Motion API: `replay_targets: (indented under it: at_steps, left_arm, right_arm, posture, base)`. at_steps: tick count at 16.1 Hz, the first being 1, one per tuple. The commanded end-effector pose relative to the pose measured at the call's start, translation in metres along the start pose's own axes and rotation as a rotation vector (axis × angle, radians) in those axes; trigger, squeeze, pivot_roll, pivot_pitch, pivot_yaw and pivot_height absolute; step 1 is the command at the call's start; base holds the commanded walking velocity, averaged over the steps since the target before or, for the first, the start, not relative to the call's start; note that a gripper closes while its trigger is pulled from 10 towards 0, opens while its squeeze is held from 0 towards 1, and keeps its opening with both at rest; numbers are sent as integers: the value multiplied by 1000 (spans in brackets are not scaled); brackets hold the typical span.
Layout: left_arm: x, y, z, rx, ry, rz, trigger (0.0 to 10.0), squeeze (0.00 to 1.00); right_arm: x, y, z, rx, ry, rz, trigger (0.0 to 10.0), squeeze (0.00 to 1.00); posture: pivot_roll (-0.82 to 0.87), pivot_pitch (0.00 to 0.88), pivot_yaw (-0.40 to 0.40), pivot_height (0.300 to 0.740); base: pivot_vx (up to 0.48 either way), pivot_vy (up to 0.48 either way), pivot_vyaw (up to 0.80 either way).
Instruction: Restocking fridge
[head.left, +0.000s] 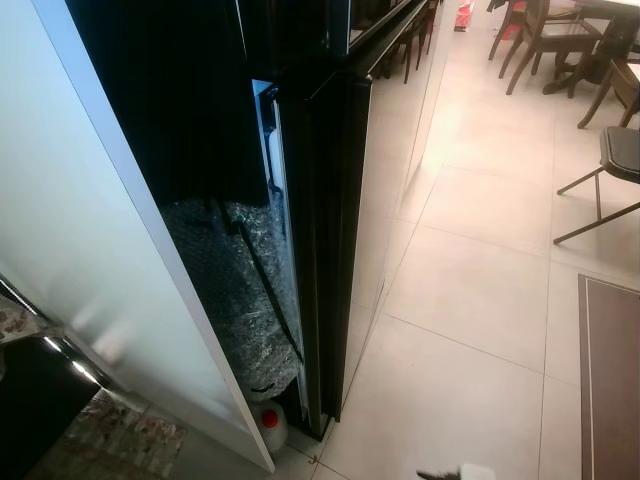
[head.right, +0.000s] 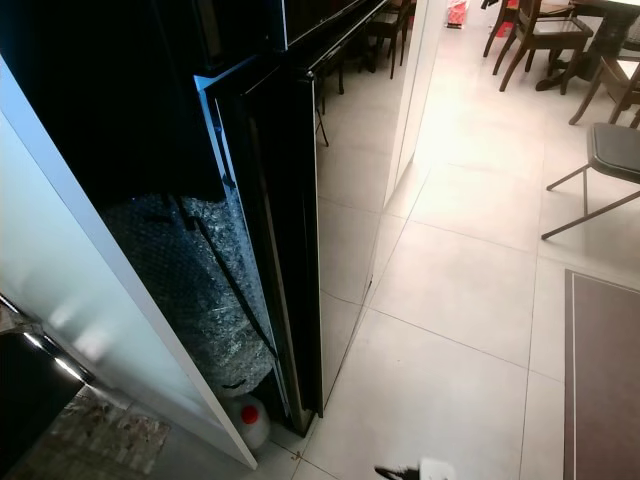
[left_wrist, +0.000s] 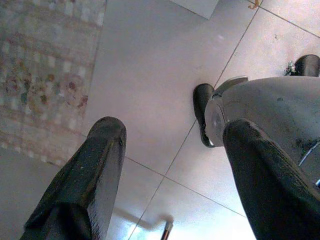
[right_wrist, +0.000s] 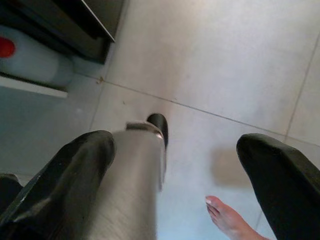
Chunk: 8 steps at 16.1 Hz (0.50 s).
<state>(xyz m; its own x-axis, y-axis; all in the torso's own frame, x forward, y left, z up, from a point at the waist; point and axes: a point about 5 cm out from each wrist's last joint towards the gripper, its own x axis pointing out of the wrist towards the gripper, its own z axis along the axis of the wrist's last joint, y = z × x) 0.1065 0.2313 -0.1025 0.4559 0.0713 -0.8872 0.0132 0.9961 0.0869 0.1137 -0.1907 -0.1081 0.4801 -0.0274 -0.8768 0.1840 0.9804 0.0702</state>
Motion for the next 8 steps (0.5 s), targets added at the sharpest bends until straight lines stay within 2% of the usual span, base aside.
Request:
replay_targets:
  at_steps: [1,2,4,6,8]
  left_arm:
    - [-1,2,-1,6,-7,7,10000,0]
    - [0,-3,-1,11,-12,0,10000,0]
    - [-1,-15,-7,37,-31,-20,10000,0]
    - [-4,-14,-13,47,-36,-26,10000,0]
    - [-4,-2,-8,50,-49,-21,10000,0]
  right_arm:
    - [-3,3,-16,-9,40,14,10000,0]
    - [-5,0,-19,-6,41,7,10000,0]
    - [-11,-8,-34,-4,41,-10,10000,0]
    - [-17,-12,-47,-1,51,-18,10000,0]
    - [-20,-14,-54,1,53,-18,10000,0]
  posture:
    - [-1,28,46,740]
    - [-1,35,47,740]
    - [-5,106,56,740]
    - [-7,137,60,740]
    - [-10,168,66,740]
  base:
    - [0,0,0]
    - [0,0,0]
    - [0,0,0]
    - [0,0,0]
    - [0,0,0]
